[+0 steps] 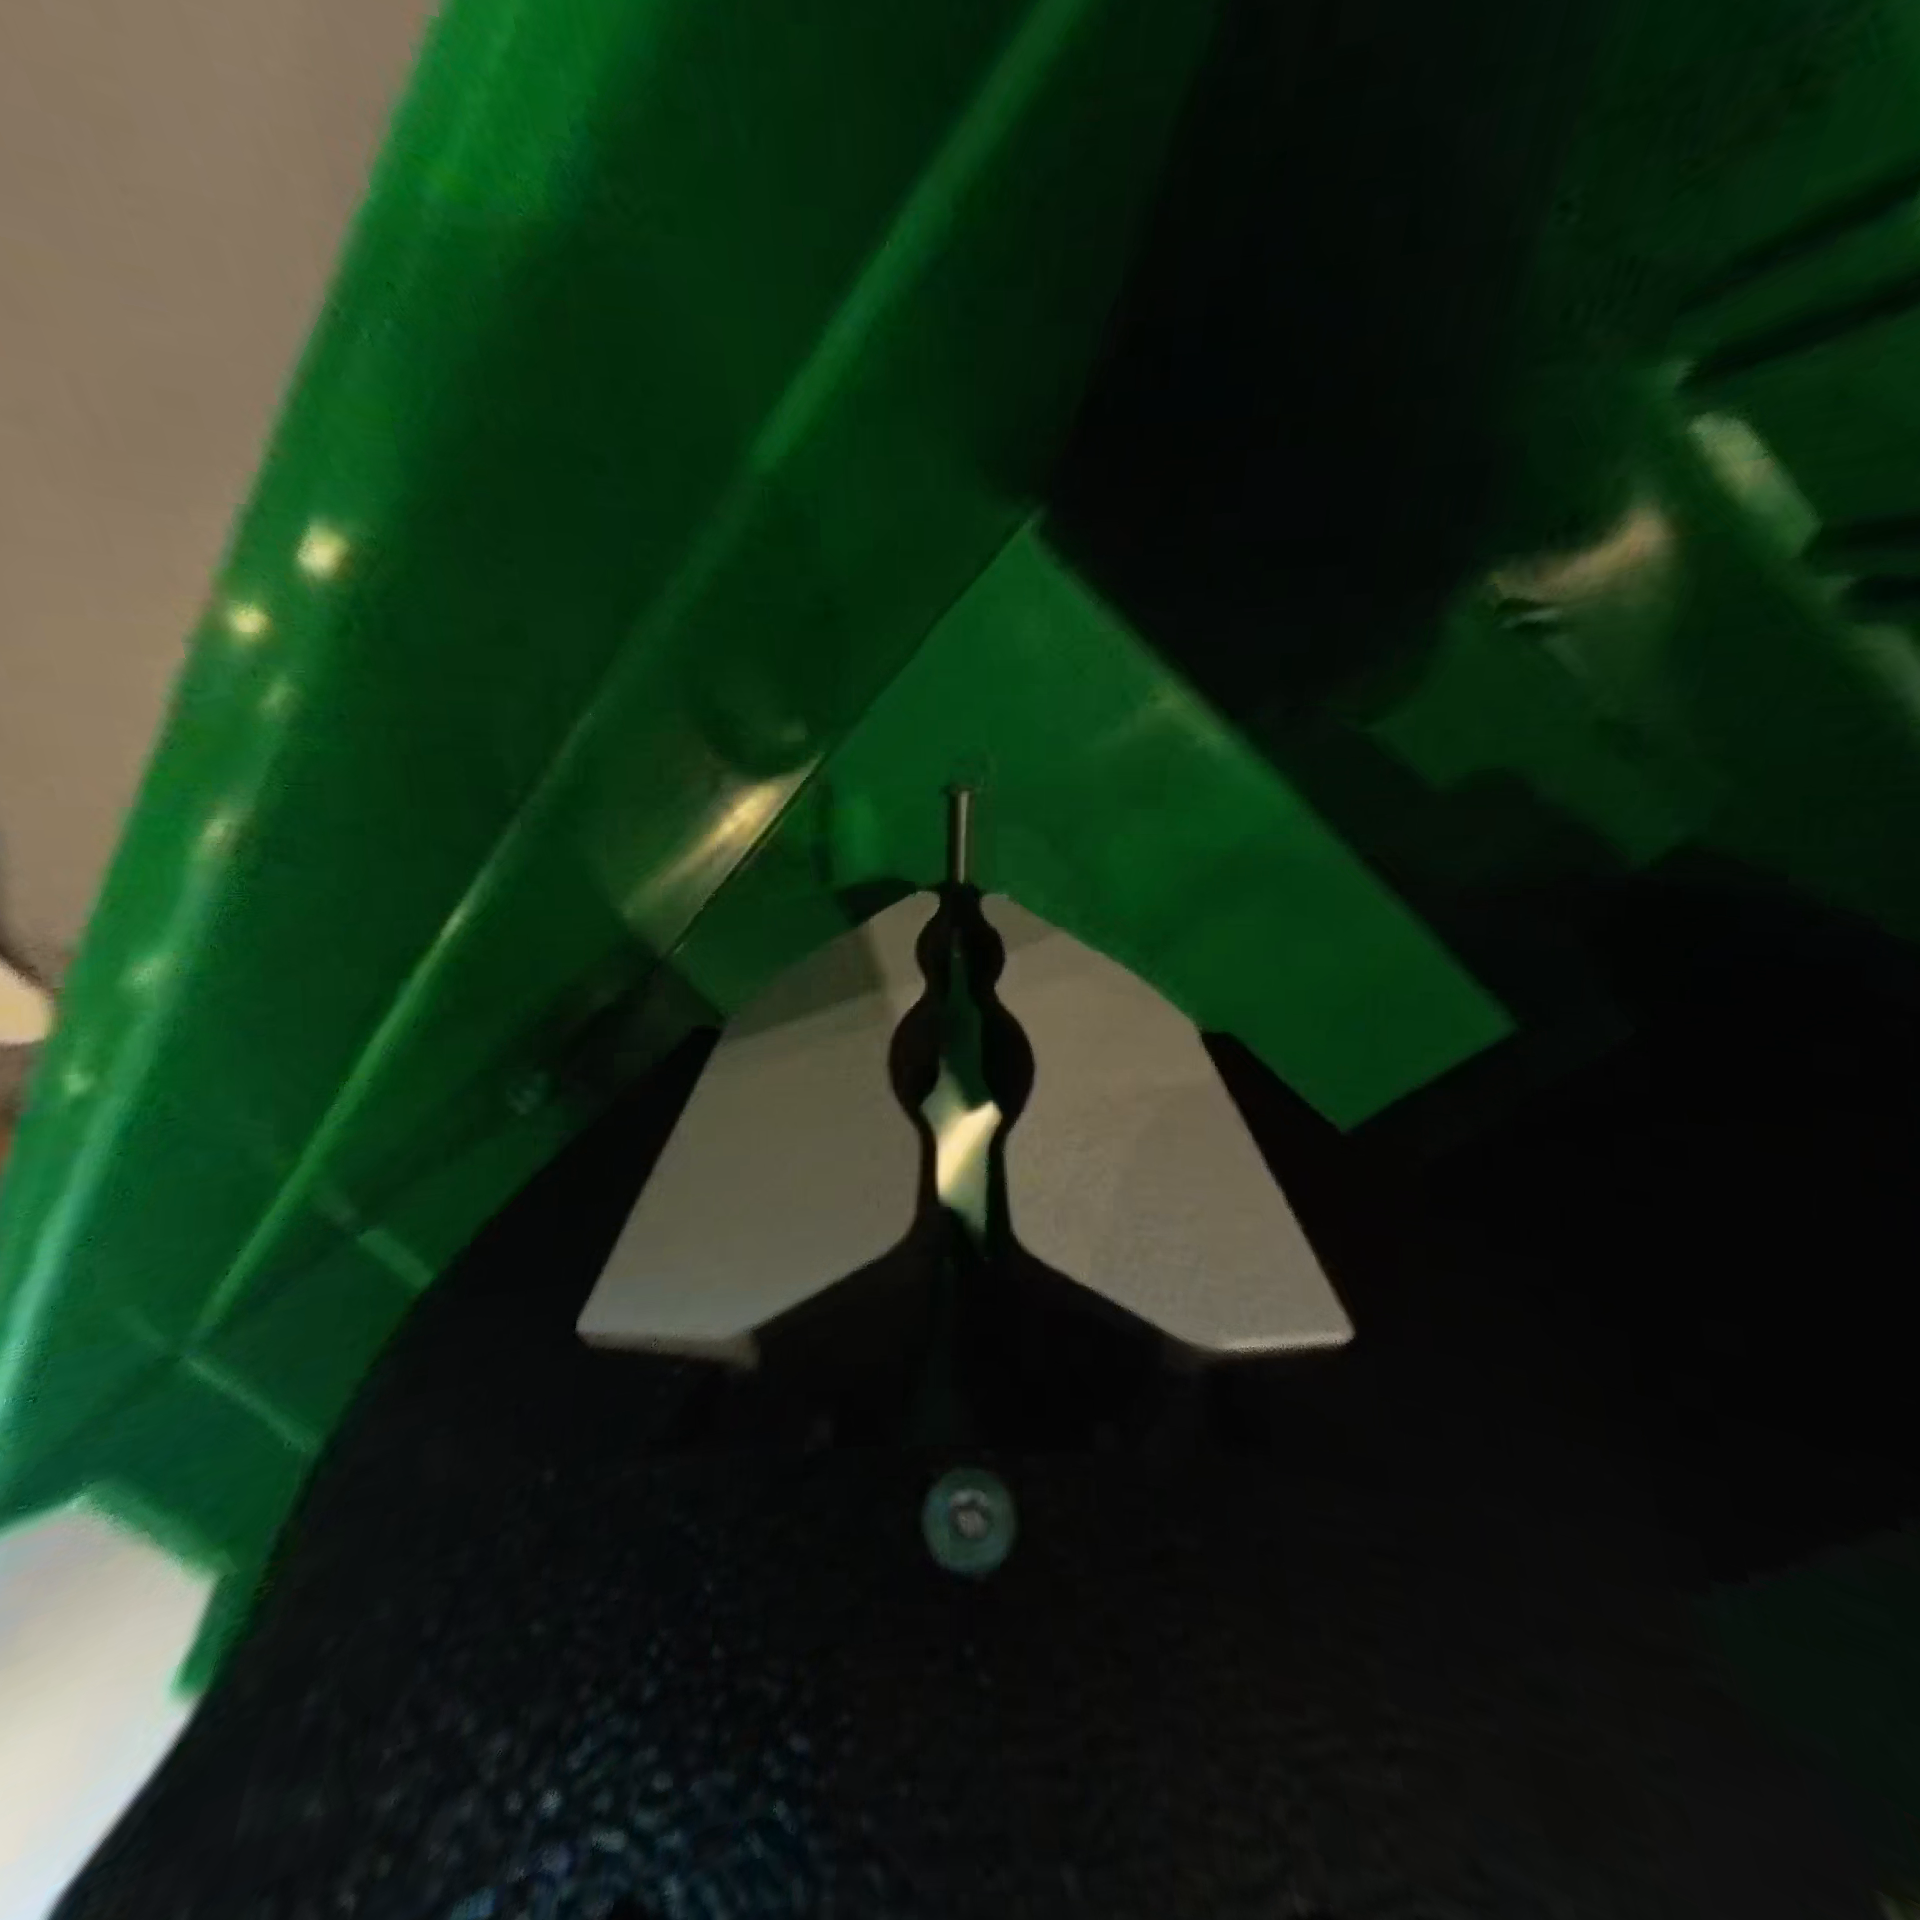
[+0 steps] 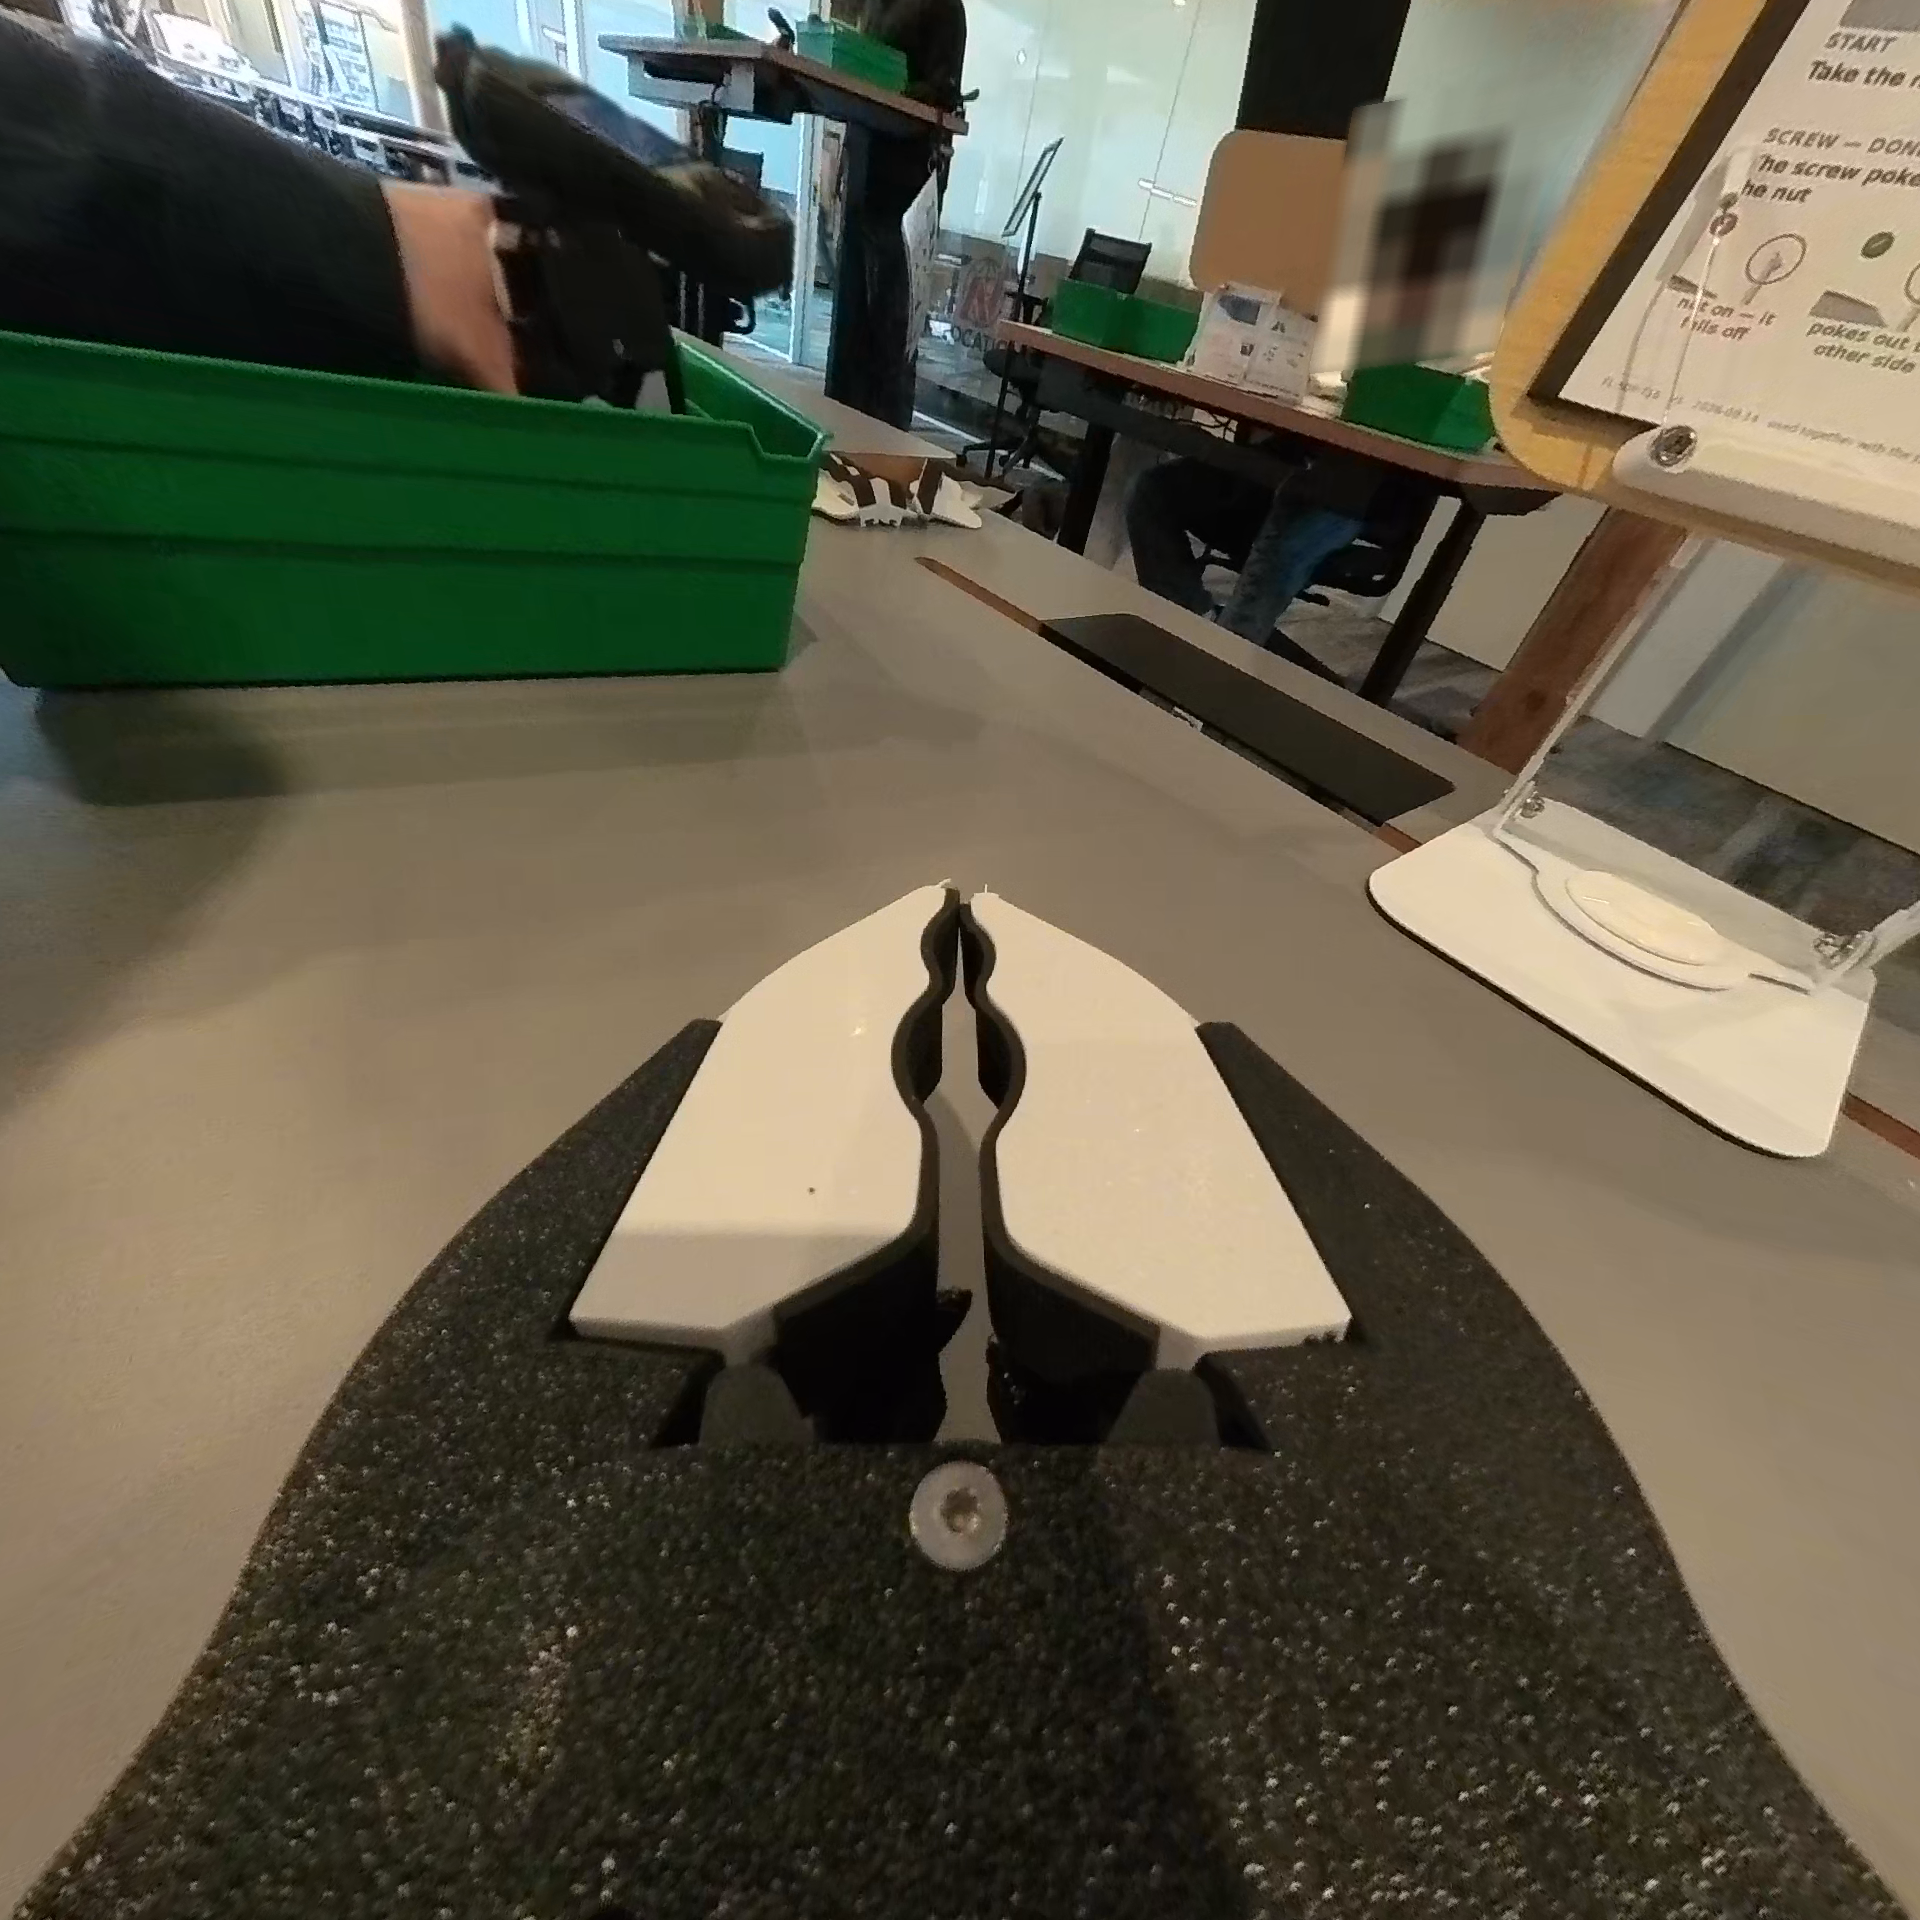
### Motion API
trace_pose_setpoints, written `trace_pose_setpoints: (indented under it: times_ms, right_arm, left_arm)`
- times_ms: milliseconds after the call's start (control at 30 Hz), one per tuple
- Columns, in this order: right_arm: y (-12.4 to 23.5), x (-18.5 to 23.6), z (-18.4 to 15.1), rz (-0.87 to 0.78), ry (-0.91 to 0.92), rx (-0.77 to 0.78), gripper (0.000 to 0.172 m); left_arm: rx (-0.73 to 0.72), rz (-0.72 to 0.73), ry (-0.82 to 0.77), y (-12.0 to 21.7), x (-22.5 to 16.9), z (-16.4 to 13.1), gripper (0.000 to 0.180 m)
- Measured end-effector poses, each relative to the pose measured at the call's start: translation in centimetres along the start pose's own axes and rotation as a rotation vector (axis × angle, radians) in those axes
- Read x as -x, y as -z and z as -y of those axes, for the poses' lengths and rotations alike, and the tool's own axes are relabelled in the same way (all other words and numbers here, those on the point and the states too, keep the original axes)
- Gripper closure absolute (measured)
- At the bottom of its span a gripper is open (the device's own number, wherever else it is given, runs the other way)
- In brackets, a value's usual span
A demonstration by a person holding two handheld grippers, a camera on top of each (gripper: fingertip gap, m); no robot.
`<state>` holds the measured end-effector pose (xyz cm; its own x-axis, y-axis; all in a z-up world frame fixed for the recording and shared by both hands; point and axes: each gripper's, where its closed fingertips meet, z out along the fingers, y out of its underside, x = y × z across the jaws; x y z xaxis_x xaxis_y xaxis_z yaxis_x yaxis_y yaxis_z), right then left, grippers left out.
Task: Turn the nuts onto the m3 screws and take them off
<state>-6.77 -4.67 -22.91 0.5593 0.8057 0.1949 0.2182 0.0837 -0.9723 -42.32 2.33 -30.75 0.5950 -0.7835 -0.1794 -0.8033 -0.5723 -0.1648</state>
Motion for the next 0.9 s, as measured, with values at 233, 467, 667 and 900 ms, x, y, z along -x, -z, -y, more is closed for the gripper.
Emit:
trace_pose_setpoints:
  times_ms: [233,467,667,900]
  right_arm:
    - [0.0,-0.1,0.1,-0.004,-0.009,-0.009,0.172]
    - [0.2,-0.3,0.3,-0.009,-0.024,-0.030,0.172]
    - [0.4,-0.5,0.5,-0.015,-0.037,-0.046,0.172]
    - [1.6,-2.3,0.6,-0.101,-0.077,-0.075,0.172]
  left_arm:
    - [-0.222,0.102,0.011,6.0,0.4,2.9,0.179]
    - [-0.364,0.046,-0.151,14.4,-9.6,8.0,0.179]
    - [-0.448,-0.279,-0.312,14.4,-25.5,11.8,0.179]
    - [-0.494,-0.177,-0.146,7.4,-27.2,16.8,0.179]
